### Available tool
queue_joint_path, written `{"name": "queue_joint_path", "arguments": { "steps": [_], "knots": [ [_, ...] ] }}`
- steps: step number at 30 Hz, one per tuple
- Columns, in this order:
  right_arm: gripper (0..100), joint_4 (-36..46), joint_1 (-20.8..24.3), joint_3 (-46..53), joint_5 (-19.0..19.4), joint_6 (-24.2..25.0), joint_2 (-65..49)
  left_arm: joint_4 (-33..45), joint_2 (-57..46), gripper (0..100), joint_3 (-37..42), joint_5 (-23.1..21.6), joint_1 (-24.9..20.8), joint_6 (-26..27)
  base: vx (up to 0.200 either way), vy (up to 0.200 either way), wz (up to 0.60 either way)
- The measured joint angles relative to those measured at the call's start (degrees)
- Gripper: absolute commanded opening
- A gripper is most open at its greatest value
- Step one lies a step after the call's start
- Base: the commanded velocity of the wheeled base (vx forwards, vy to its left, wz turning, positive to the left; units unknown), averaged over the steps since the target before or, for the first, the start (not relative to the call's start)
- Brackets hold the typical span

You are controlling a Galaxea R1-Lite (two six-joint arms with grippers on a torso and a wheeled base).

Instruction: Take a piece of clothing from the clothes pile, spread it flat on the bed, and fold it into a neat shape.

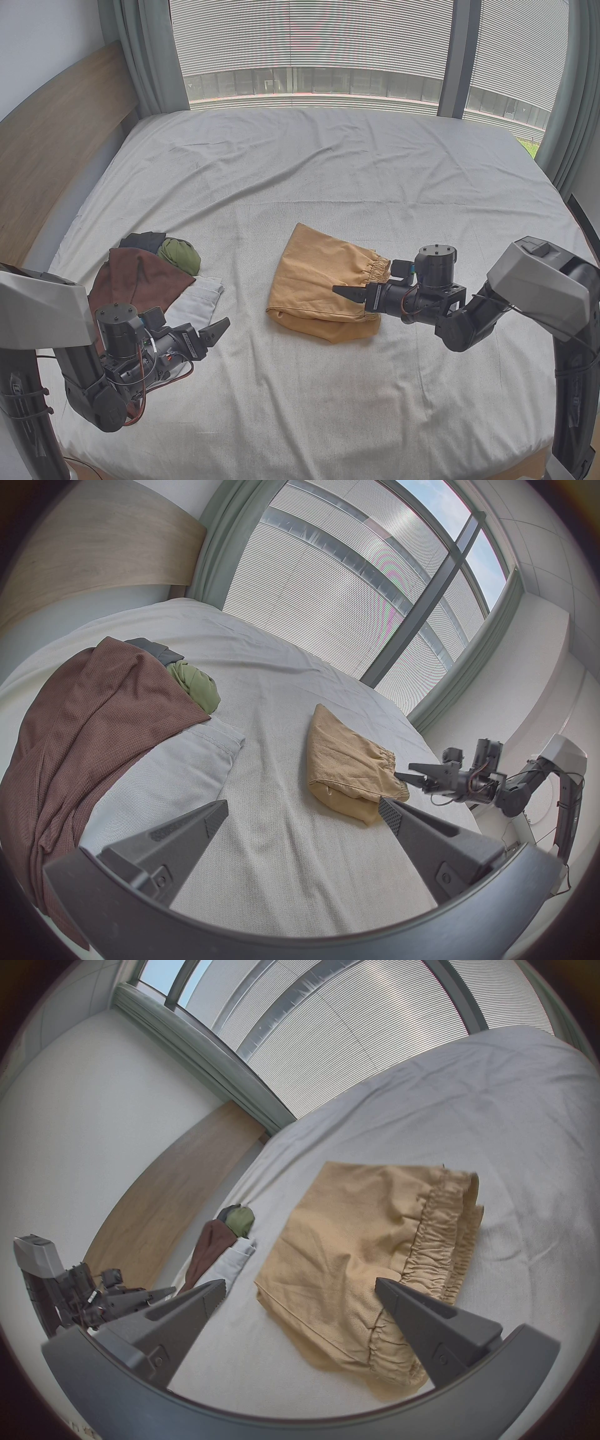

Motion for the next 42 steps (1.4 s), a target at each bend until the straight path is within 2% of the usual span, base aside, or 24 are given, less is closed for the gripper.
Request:
{"name": "queue_joint_path", "arguments": {
  "steps": [11,20,26,32,42],
  "knots": [
    [100,-0.33,-0.16,-1.21,-1.01,-0.94,6.5,0.02,-0.05,100,0.02,-0.02,0.07,0.02,0.0,0.0,0.0],
    [100,-1.33,0.17,2.34,-1.91,-1.07,3.88,0.05,-1.32,100,0.18,-0.02,-0.13,-0.3,0.0,0.0,0.0],
    [100,-1.99,0.46,9.75,-2.38,-1.54,-6.13,0.06,-6.56,100,1.54,0.0,-1.44,-0.77,0.0,0.0,0.0],
    [100,-1.99,-0.22,18.16,-2.72,-2.84,-21.18,0.11,-13.97,100,3.99,0.24,-2.78,-0.82,0.0,0.0,0.0],
    [100,-1.89,-5.81,32.96,-2.94,-5.21,-49.21,0.17,-30.65,100,9.03,1.94,-3.97,1.21,0.0,0.0,0.0]
  ]
}}
